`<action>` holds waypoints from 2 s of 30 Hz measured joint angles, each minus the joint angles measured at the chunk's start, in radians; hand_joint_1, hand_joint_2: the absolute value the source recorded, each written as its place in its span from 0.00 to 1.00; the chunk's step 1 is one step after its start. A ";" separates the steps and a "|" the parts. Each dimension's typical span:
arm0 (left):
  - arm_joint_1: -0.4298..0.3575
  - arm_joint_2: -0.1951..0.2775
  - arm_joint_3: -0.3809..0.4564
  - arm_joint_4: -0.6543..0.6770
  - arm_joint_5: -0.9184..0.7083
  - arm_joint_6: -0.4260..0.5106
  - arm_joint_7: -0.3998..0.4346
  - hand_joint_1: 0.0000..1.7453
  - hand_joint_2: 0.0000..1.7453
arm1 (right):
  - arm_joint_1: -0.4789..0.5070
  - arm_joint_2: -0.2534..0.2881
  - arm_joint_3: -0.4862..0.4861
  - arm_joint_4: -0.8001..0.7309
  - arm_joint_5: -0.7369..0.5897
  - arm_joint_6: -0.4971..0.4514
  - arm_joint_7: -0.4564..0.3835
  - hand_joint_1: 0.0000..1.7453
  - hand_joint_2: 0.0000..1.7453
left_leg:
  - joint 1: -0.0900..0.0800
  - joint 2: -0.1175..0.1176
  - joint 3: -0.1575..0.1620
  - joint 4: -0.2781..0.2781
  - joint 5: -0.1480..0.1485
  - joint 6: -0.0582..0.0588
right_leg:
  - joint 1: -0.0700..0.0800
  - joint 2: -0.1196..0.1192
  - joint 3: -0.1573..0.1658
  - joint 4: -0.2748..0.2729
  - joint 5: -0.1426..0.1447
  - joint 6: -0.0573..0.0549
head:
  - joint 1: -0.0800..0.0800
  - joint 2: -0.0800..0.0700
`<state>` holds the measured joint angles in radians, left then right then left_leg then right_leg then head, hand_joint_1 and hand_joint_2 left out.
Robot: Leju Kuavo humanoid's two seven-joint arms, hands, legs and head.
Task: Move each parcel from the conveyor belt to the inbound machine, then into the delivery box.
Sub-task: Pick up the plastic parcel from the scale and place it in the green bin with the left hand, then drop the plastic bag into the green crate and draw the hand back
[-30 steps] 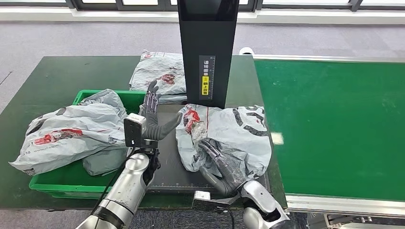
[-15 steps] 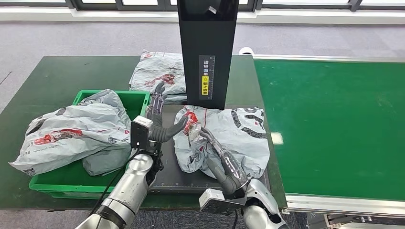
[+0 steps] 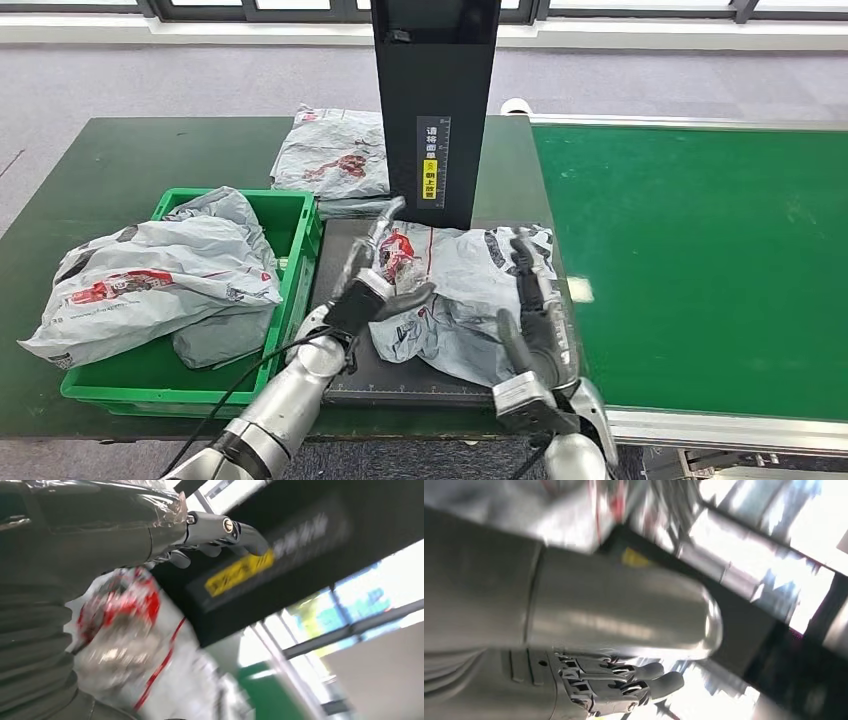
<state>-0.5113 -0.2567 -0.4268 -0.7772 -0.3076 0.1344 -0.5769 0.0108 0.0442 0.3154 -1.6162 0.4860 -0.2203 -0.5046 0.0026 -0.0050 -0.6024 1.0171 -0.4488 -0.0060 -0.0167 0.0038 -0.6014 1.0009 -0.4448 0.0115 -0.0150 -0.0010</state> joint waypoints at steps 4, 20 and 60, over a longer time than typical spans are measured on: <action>-0.038 -0.026 -0.078 0.123 -0.159 0.054 0.097 0.00 1.00 | -0.033 0.025 -0.103 0.005 -0.071 -0.087 0.011 0.00 1.00 | 0.000 0.000 0.000 0.000 0.000 0.000 | 0.000 0.000 0.000 0.000 0.001 0.001 | 0.000 0.000; -0.194 -0.055 -0.384 0.395 -0.576 0.000 0.391 1.00 1.00 | -0.123 0.050 -0.230 0.117 -0.177 -0.133 -0.003 0.00 1.00 | 0.000 -0.001 0.000 0.000 0.002 0.000 | 0.000 -0.001 0.001 0.001 0.001 0.000 | 0.000 0.000; -0.022 0.192 0.180 -0.354 -1.166 0.565 0.599 1.00 1.00 | -0.024 0.085 -0.284 0.085 -0.177 -0.135 0.002 0.00 1.00 | 0.001 0.000 -0.001 -0.001 0.002 -0.002 | 0.001 0.001 -0.001 0.002 0.000 -0.001 | 0.000 0.000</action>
<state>-0.5330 -0.0643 -0.2472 -1.1309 -1.4736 0.6996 0.0226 -0.0133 0.1289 0.0317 -1.5311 0.3090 -0.3550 -0.5031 0.0033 -0.0048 -0.6032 1.0161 -0.4472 -0.0083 -0.0161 0.0049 -0.6021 1.0027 -0.4450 0.0104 -0.0148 -0.0010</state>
